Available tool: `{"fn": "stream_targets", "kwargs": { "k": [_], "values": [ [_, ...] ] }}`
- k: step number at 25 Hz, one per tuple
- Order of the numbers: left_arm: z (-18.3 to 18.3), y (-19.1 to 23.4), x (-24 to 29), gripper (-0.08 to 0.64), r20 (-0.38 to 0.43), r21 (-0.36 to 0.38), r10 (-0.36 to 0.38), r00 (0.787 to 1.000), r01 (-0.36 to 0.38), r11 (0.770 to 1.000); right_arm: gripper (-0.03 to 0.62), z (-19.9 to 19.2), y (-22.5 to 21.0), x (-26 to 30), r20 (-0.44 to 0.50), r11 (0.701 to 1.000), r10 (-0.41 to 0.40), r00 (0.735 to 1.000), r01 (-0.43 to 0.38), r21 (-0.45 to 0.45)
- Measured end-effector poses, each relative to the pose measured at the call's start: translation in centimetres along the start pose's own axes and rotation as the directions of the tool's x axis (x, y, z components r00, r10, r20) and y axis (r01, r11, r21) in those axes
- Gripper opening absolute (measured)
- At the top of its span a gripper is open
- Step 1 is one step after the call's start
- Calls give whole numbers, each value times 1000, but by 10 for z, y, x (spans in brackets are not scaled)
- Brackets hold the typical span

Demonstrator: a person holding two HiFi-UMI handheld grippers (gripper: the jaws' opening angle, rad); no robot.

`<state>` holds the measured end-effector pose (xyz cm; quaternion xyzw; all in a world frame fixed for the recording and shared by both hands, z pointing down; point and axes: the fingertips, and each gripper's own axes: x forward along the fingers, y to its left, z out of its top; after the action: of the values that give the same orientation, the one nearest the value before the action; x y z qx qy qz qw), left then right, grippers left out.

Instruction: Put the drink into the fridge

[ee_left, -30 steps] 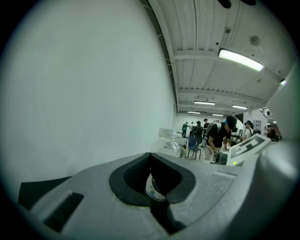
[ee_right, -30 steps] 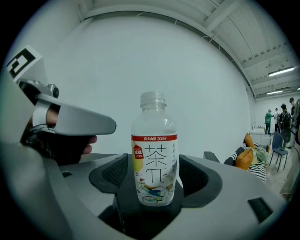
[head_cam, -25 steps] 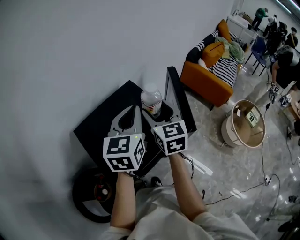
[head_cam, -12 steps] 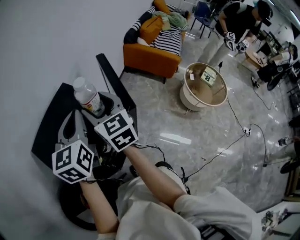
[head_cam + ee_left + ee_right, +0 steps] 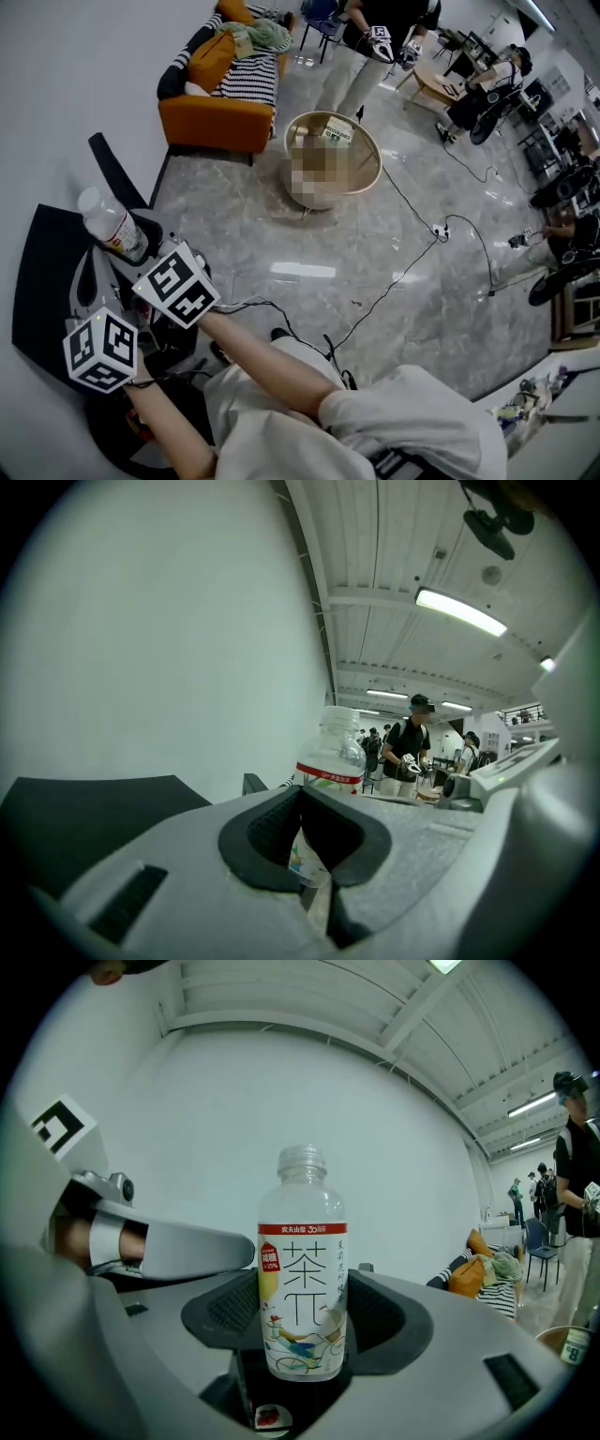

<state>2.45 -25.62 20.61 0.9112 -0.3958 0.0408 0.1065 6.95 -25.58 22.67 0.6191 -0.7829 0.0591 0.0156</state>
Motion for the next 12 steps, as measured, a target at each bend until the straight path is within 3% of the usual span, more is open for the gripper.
{"fn": "stream_targets", "kwargs": {
  "k": [6,12],
  "values": [
    [-42,-75,3,9,-1,-7,-27,1000,27,1000,291,-32,-37,-66,-32,999,-20,999,18,-38],
    [-70,-99,-18,9,-32,-29,31,999,-32,999,291,-56,-33,-99,-74,998,28,997,-32,-53]
  ]
}}
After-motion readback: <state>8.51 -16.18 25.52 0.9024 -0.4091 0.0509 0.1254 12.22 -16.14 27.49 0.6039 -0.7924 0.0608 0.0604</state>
